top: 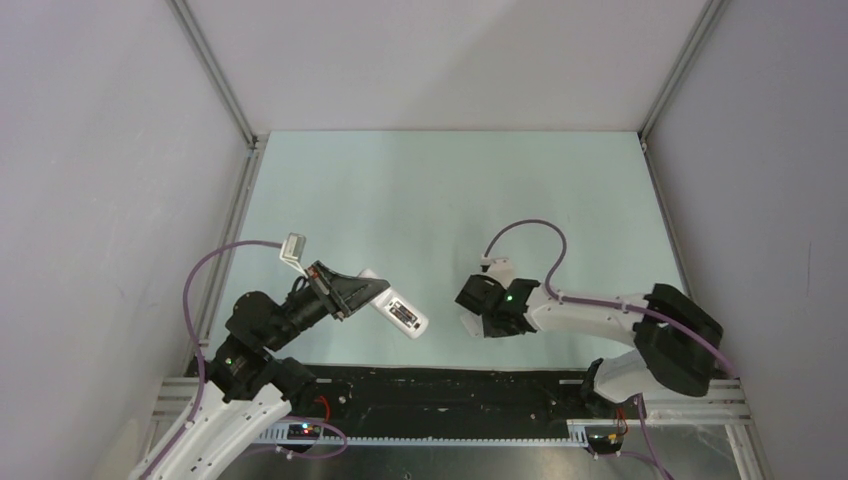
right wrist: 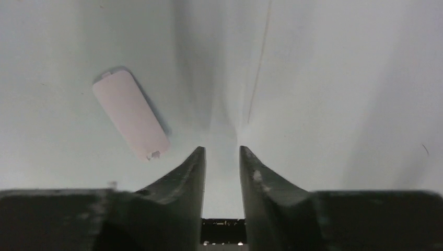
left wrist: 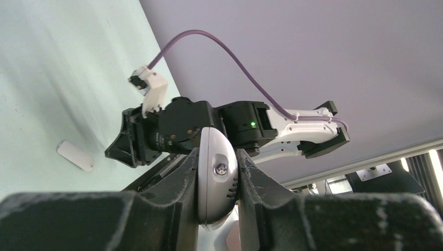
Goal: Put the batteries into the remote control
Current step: Adjust the battery cover at the center of the board.
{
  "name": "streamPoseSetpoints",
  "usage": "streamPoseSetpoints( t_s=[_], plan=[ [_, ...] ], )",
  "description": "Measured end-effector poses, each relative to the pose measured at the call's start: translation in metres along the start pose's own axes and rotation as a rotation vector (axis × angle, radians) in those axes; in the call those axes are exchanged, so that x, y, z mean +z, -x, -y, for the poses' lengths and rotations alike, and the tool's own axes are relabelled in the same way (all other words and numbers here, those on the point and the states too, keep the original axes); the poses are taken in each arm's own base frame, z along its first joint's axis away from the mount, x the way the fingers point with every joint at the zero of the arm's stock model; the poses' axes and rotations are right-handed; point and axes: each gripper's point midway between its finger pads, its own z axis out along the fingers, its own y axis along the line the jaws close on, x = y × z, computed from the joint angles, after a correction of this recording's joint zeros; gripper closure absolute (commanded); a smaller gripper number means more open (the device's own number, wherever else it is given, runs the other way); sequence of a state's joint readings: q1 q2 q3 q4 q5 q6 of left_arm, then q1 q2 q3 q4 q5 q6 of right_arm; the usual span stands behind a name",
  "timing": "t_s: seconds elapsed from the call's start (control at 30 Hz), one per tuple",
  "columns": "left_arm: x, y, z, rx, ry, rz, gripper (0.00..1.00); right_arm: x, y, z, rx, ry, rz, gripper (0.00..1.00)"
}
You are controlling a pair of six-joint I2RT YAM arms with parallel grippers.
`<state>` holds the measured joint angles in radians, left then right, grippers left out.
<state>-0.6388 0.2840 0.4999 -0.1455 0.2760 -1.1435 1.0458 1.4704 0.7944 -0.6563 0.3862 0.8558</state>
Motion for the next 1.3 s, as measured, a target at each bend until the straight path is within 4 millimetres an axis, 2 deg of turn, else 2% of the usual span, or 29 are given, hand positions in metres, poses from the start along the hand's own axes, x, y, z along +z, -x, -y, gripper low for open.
streamPoseSetpoints(
  t_s=[0.1, 0.13, 0.2, 0.33, 0.5, 0.7, 1.03, 1.3],
  plan=[
    [0.0, 0.001, 0.001, 0.001, -0.002, 0.004, 0.99, -0.015, 0.008, 0.006, 0.009, 0.018, 0.036, 0.43],
    [-0.001, 0.001, 0.002, 0.002, -0.004, 0.005, 0.99, -0.021, 0.012, 0.005, 0.009, 0.037, 0.054, 0.35],
    [-0.001, 0.001, 0.002, 0.002, -0.005, 0.006, 0.99, -0.031, 0.02, 0.003, 0.002, 0.079, 0.087, 0.28],
    [-0.001, 0.002, 0.003, 0.002, -0.006, 0.006, 0.99, -0.044, 0.028, -0.005, -0.048, 0.157, 0.129, 0.25],
    [-0.001, 0.002, 0.003, 0.002, -0.006, 0.006, 0.99, -0.045, 0.025, -0.024, -0.148, 0.23, 0.128, 0.26],
    [-0.001, 0.002, 0.003, 0.002, -0.006, 0.007, 0.99, -0.026, 0.011, -0.037, -0.264, 0.197, 0.062, 0.28],
    [-0.001, 0.002, 0.003, 0.002, -0.006, 0.007, 0.99, -0.009, 0.012, -0.047, -0.288, 0.169, 0.033, 0.28],
    [-0.001, 0.002, 0.003, 0.002, -0.005, 0.01, 0.99, 0.006, 0.006, -0.051, -0.299, 0.174, -0.017, 0.45]
  ],
)
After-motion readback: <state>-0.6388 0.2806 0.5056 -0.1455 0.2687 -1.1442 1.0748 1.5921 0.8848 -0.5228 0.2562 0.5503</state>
